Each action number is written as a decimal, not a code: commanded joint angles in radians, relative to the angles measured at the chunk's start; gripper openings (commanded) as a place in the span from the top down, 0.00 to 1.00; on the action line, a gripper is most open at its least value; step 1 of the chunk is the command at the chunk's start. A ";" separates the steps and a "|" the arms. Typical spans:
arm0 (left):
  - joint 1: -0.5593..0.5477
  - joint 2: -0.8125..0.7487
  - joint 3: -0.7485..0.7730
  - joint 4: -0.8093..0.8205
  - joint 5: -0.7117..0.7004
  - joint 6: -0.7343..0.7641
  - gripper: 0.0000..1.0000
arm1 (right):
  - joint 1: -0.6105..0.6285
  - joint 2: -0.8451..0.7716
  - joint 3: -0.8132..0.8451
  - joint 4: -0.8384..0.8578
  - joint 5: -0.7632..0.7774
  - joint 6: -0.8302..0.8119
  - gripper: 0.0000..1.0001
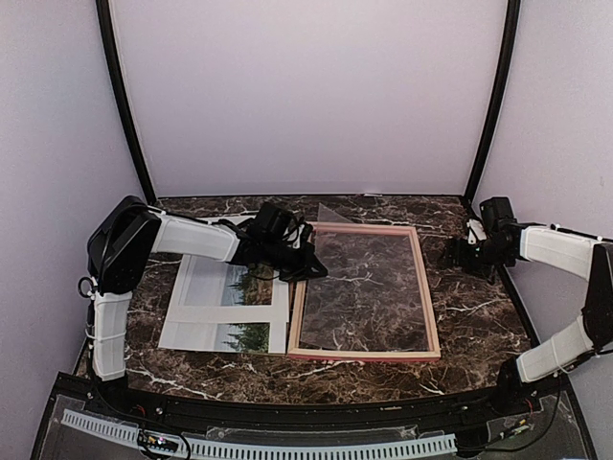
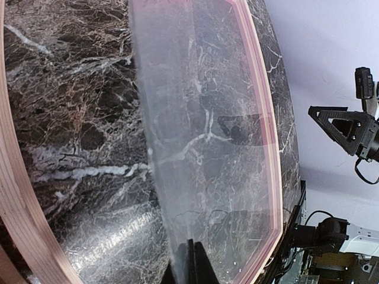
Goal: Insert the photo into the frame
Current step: Place the glass panel in the frame body, then frame the body at the center of the board.
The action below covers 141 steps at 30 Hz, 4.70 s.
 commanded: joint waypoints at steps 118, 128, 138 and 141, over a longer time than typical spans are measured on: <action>-0.013 -0.171 0.005 -0.299 -0.334 0.270 0.28 | 0.412 0.401 0.198 0.154 -0.090 0.036 0.18; -0.031 -0.165 -0.020 -0.351 -0.347 0.335 0.28 | 0.409 0.264 0.200 0.086 -0.004 0.026 0.17; -0.035 -0.146 -0.027 -0.351 -0.351 0.354 0.38 | 0.294 0.168 0.148 -0.009 0.185 0.016 0.18; -0.035 -0.130 -0.020 -0.355 -0.349 0.358 0.43 | 0.261 0.171 0.131 -0.009 0.185 0.009 0.19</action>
